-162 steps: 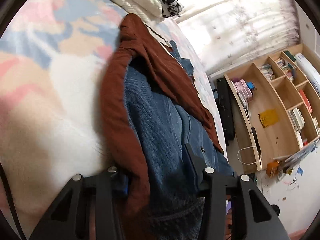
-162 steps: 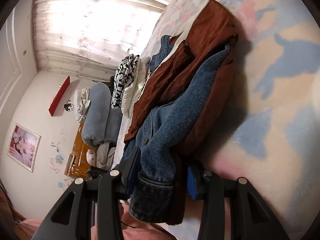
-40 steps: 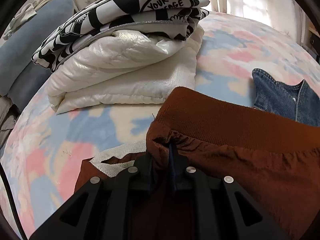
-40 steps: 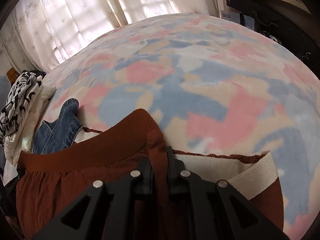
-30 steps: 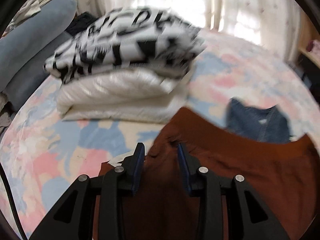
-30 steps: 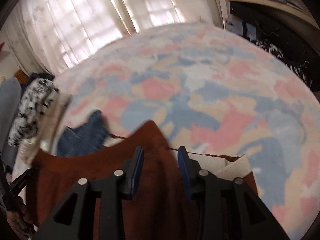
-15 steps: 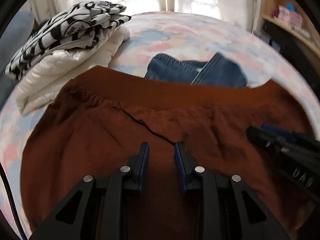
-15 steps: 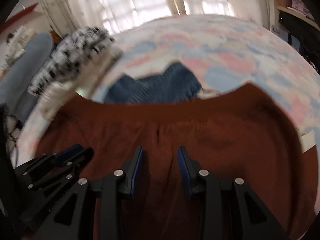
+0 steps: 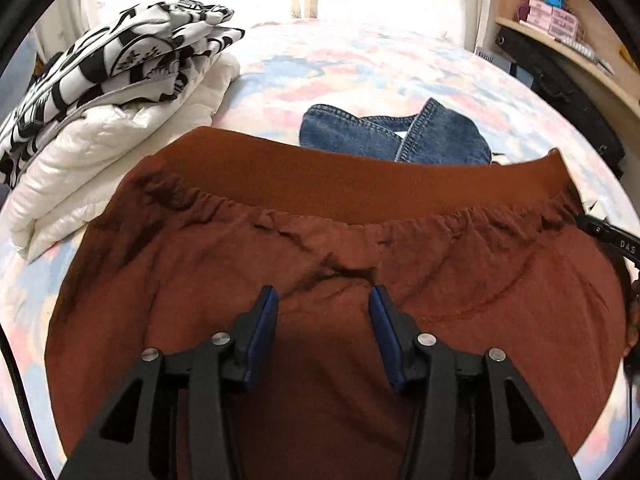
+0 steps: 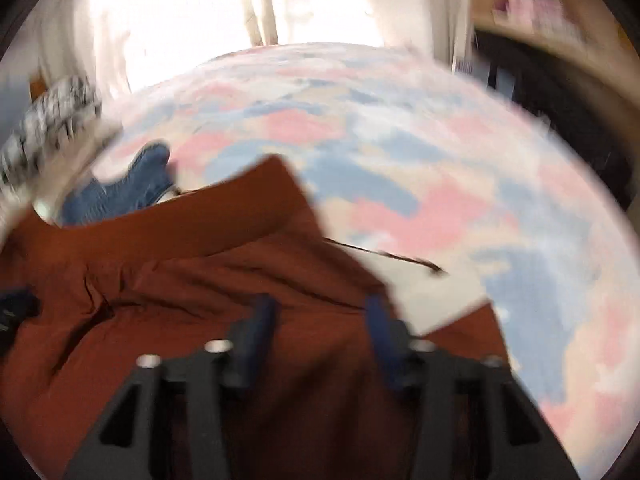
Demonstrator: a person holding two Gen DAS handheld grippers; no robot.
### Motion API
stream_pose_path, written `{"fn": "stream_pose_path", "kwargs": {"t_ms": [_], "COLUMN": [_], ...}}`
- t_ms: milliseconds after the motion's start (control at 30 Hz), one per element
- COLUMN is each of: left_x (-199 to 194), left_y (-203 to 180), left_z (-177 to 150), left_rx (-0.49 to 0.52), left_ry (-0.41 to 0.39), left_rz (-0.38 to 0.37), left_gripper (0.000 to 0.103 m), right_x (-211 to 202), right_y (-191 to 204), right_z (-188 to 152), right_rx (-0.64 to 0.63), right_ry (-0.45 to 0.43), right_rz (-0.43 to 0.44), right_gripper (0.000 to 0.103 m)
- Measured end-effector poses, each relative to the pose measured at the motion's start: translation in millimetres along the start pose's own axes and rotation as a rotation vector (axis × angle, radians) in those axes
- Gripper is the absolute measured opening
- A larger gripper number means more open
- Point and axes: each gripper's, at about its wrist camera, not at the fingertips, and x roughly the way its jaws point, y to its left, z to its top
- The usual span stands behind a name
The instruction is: Fold large clothes
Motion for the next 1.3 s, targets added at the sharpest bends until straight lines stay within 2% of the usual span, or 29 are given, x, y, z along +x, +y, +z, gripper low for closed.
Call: {"fn": "stream_pose_path", "kwargs": {"t_ms": [33, 133, 233, 333, 400, 433, 600, 700, 800, 900, 1133, 1167, 1267, 1300], "left_x": [-1, -17, -43, -72, -90, -98, -126, -127, -125, -123, -95, -92, -85, -83], "left_y": [4, 15, 13, 22, 40, 49, 100, 124, 137, 134, 104, 103, 107, 108], "left_z": [0, 2, -7, -17, -28, -34, -74, -96, -111, -112, -102, -102, -101, -100], "left_rx": [-0.009, -0.057, -0.046, -0.030, -0.061, -0.082, -0.199, -0.264, -0.303, -0.285, -0.181, -0.180, -0.206, -0.214], "left_ry": [0.003, 0.023, 0.002, -0.033, -0.043, -0.048, -0.067, -0.040, -0.034, -0.048, -0.009, -0.008, 0.000, 0.004], "left_rz": [-0.015, -0.060, -0.056, -0.033, -0.024, -0.020, 0.028, 0.031, 0.003, -0.008, -0.004, -0.003, -0.011, -0.012], "left_gripper": [0.048, 0.048, 0.048, 0.048, 0.048, 0.048, 0.048, 0.048, 0.048, 0.048, 0.048, 0.048, 0.048, 0.044], "right_x": [-1, -11, -36, -61, -74, -78, -76, -68, -62, -60, -67, -65, -61, -62], "right_y": [-7, -26, -39, -54, -62, -66, -61, -52, -46, -38, -20, -17, -14, -15], "right_z": [1, 5, 9, 10, 3, -1, -27, -41, -45, -44, -42, -42, -43, -44], "right_rx": [-0.004, 0.058, 0.110, 0.150, 0.153, 0.147, 0.057, 0.019, 0.006, -0.016, -0.155, -0.171, -0.187, -0.184], "right_ry": [0.015, 0.055, 0.061, 0.055, 0.051, 0.058, 0.133, 0.157, 0.145, 0.123, 0.084, 0.088, 0.093, 0.091], "right_rz": [0.006, 0.094, 0.166, 0.223, 0.233, 0.240, 0.253, 0.249, 0.244, 0.228, 0.140, 0.139, 0.128, 0.125], "right_gripper": [0.000, 0.000, 0.004, 0.021, 0.043, 0.045, 0.045, 0.045, 0.045, 0.045, 0.045, 0.043, 0.025, 0.020]}}
